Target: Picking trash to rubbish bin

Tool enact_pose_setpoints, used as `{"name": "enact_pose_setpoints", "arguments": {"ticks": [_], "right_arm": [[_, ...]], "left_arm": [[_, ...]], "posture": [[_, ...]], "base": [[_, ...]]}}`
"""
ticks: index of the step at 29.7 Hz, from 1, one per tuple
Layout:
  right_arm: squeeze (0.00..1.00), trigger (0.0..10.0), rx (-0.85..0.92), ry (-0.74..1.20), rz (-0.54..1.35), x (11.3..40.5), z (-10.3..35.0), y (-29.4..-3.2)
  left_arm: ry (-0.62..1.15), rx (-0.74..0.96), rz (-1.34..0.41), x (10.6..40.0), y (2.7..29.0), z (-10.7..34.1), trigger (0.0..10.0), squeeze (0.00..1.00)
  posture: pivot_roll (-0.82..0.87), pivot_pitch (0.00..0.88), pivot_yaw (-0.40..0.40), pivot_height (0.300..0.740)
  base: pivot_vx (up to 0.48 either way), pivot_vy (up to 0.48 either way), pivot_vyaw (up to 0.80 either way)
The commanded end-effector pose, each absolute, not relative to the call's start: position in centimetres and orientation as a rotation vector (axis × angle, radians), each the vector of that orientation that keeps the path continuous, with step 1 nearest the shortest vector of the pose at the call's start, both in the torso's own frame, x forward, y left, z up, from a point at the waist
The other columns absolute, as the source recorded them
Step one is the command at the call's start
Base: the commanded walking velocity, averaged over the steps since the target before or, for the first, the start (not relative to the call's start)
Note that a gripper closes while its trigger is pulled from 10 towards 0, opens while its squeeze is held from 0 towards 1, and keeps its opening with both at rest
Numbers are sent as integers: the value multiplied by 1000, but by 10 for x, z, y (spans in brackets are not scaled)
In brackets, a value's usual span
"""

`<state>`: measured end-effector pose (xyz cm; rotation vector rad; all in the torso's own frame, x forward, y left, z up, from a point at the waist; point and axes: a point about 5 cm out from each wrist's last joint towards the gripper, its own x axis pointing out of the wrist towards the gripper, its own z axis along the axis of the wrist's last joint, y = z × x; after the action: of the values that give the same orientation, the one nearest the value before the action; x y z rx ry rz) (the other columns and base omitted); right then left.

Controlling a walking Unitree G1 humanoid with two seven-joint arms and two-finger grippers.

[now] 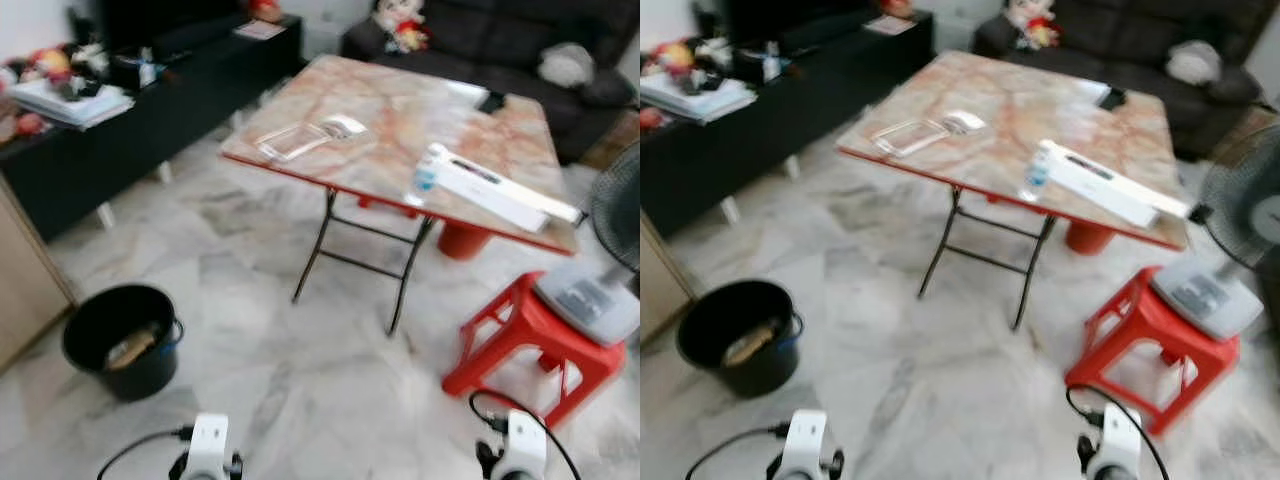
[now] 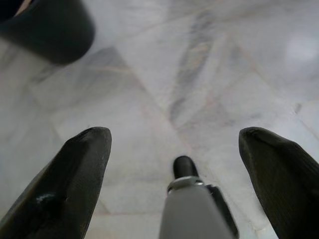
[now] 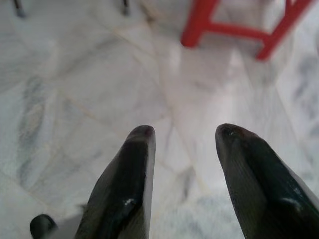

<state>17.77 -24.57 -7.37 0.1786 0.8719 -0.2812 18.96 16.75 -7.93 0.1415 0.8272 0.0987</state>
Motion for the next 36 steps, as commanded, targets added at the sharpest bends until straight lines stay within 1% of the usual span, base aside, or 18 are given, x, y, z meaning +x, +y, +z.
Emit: {"name": "enact_pose_setpoints", "arguments": {"ticks": [1, 20, 28, 36], "right_arm": [[0, 10000, 172, 867, -305, 177, -72, -254], [0, 10000, 174, 865, -307, 177, -72, -253], [0, 10000, 192, 851, -315, 177, -72, -251], [0, 10000, 206, 812, -311, 184, -68, -250]], "left_arm": [[838, 143, 73, 189, 159, -81, 10000, 0], [840, 139, 71, 189, 160, -81, 10000, 0], [842, 138, 68, 188, 161, -81, 10000, 0], [828, 142, 63, 192, 161, -79, 10000, 0]], "posture": [[-62, 28, -108, 740], [-57, 34, -105, 740], [-55, 35, -99, 740], [-51, 37, -91, 740]], "base": [[0, 0, -788], [0, 0, -781], [0, 0, 0], [0, 0, 0]]}}
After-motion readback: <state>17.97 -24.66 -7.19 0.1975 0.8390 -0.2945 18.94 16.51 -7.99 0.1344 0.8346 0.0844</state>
